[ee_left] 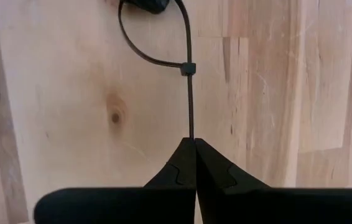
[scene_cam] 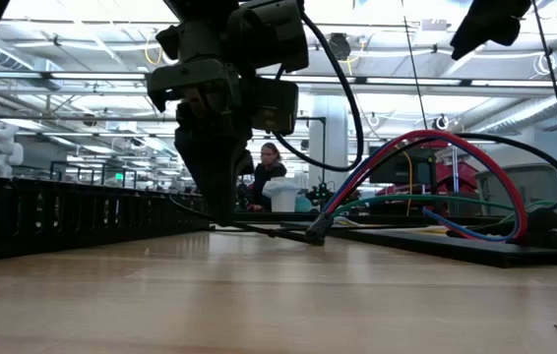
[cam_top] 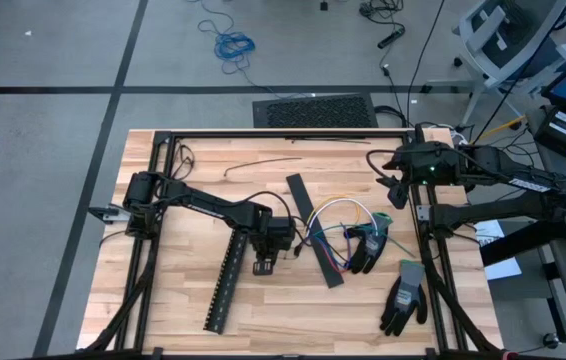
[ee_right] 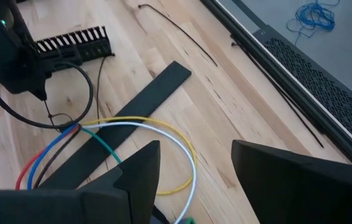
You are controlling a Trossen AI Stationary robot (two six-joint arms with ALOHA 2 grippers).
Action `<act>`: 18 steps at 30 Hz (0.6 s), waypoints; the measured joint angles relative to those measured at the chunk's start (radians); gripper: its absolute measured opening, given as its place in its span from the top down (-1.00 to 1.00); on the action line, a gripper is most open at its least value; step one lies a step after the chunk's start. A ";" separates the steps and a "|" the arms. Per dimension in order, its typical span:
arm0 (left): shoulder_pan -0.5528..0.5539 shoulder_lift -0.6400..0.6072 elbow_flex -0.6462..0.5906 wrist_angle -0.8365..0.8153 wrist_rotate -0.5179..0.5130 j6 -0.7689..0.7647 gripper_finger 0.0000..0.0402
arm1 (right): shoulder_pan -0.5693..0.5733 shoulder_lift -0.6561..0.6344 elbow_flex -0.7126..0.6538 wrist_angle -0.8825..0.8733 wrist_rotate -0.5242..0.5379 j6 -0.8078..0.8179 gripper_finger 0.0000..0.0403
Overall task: Ziptie cables
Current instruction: Wrap the black zip tie on the cables
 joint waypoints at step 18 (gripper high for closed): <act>0.041 -0.002 0.069 0.052 0.082 -0.122 1.00 | 0.000 0.000 0.000 0.012 0.000 0.000 0.05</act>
